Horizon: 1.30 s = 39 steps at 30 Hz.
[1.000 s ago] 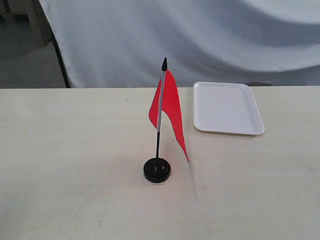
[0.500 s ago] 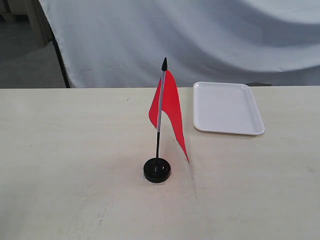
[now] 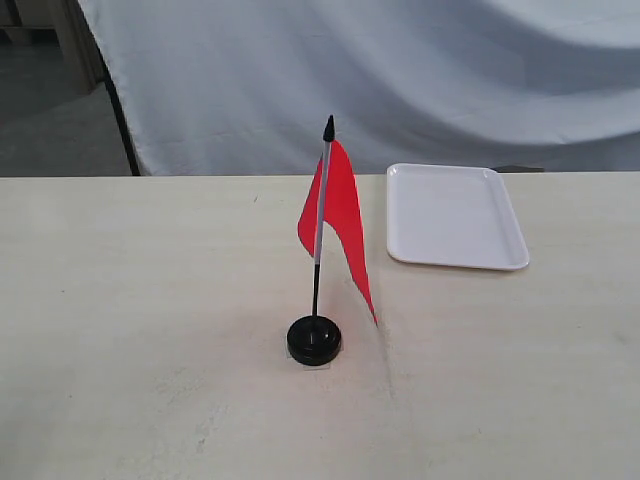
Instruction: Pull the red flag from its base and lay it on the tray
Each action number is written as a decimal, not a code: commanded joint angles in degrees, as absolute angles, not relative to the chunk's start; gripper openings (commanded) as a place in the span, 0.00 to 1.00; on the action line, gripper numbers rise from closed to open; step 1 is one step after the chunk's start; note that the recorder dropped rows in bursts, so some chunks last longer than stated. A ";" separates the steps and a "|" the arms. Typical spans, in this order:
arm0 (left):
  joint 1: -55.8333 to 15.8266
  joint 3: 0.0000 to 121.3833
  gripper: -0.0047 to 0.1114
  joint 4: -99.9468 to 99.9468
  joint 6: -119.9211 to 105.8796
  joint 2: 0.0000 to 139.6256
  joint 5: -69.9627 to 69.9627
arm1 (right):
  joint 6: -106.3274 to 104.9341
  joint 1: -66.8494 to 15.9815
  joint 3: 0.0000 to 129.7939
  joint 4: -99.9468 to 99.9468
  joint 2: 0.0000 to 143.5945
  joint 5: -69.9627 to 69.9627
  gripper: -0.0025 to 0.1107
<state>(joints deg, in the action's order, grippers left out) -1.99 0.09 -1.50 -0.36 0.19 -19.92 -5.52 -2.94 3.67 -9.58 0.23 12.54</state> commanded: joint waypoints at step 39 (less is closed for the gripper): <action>-1.87 0.00 0.04 -1.65 0.00 0.00 -19.66 | -10.22 -2.97 26.01 -10.01 52.70 19.28 0.02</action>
